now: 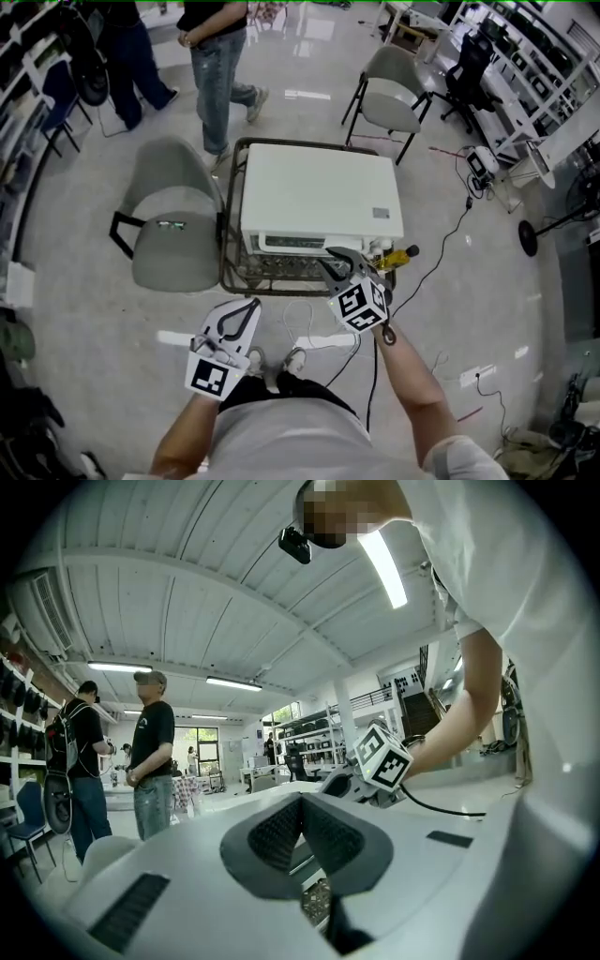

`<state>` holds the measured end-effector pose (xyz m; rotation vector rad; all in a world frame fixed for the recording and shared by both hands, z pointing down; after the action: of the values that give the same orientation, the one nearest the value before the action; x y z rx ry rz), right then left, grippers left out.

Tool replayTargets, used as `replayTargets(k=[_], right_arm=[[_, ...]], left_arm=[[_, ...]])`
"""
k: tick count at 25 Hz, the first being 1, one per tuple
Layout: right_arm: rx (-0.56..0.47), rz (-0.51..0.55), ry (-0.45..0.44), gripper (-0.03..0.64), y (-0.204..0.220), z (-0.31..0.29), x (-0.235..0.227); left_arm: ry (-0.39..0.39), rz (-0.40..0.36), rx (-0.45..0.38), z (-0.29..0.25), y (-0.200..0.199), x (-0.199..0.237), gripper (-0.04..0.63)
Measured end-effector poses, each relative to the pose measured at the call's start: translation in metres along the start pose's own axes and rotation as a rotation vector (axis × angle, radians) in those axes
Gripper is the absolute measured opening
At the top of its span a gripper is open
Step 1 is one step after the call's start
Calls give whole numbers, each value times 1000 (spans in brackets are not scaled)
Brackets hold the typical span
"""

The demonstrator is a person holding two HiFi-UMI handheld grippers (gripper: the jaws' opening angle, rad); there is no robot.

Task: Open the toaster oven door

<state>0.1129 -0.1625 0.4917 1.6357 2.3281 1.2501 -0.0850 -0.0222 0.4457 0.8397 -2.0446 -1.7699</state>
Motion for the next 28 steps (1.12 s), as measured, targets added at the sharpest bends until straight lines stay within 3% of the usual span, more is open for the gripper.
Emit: replayTargets(k=[8, 15, 18, 28], right_arm=[[155, 160, -47, 164, 9, -37, 1], [254, 163, -78, 170, 20, -55, -2], [315, 212, -89, 223, 23, -65, 3], [295, 176, -75, 210, 26, -57, 14]], left_arm=[[-22, 21, 0, 5, 1, 9, 16], [-43, 45, 15, 16, 8, 11, 17], [-39, 62, 30, 16, 14, 9, 15], [-6, 74, 21, 12, 11, -1, 17]])
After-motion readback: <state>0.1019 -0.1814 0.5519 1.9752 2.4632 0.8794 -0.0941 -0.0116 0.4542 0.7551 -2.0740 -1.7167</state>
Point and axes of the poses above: the fingertips, and each gripper's own axes: z backward along the fingers, x to its left, y out of its underside, the point moved 7 cm from there along z, backward along the fingers, and after that the axes turned 7 degrees about x, right-handed, at the moved point
